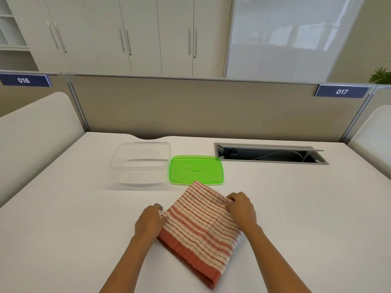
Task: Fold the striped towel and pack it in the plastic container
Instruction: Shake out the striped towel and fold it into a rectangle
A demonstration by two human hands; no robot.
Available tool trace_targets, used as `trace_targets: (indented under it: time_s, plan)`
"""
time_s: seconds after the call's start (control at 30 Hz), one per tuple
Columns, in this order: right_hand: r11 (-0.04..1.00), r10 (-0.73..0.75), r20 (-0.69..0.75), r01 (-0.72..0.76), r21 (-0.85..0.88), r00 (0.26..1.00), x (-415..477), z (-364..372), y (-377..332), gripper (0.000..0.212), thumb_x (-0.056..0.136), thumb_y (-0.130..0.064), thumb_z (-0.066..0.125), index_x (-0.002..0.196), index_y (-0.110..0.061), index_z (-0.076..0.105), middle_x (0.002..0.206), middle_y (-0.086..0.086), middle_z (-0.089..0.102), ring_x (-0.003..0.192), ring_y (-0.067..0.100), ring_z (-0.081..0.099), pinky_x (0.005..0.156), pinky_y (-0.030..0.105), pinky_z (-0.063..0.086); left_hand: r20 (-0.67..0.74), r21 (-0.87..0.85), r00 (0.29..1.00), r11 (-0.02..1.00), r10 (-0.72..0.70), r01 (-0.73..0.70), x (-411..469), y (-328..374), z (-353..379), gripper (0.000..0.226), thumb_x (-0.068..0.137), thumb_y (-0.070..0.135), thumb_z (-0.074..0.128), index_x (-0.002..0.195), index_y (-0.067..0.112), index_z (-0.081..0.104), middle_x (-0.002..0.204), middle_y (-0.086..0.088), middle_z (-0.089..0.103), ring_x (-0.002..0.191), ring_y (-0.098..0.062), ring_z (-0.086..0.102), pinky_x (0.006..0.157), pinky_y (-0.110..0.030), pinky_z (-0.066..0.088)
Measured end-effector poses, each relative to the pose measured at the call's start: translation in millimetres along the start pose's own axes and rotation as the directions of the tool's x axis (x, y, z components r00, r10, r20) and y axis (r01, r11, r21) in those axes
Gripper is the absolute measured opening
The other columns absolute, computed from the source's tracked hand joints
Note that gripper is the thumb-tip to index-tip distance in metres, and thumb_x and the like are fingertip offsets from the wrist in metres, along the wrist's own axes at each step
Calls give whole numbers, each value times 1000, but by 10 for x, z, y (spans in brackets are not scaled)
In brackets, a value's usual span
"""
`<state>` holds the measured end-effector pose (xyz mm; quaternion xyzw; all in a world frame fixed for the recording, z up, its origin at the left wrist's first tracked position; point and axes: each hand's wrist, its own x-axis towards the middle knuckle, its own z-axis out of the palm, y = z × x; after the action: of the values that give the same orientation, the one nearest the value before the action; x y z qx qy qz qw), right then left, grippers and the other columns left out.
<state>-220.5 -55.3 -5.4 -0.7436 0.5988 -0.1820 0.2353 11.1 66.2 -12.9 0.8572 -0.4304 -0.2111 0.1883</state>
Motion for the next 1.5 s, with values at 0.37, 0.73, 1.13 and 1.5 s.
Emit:
trace_targets:
  time_s: [0.37,0.73,1.13,1.5]
  plan:
    - [811,-555,-63,524,-260,829,131,-185,-440,22,94,-22,48,111,-27,61,111,-5,65,101,19,55,89,34,39,-220,261,769,796,600,-547,248,570,-286,63,80,39,65,137,30,39,144,5,43,135,-14,35,115,-37,16]
    - [875,-446,62,449,-183,893,199,-387,-105,23,91,-22,56,113,-24,63,108,-1,69,99,19,55,85,32,46,-115,3,865,871,489,-492,567,554,-464,19,77,31,71,90,17,72,89,-3,73,86,-22,63,68,-28,42]
    - [929,-365,-109,355,-103,924,-91,-458,60,14,86,-9,60,96,-16,68,95,1,65,91,15,51,76,19,34,-195,-59,812,820,550,-570,313,401,-459,16,80,7,67,95,12,69,92,2,64,86,-13,55,79,-24,43]
    - [900,-433,-169,434,-29,886,-799,-365,63,21,77,2,65,89,-14,67,91,-3,62,91,15,55,76,14,37,-349,-73,740,771,574,-633,-288,-11,-316,27,73,-10,65,83,15,68,84,10,59,81,-8,54,77,-6,39]
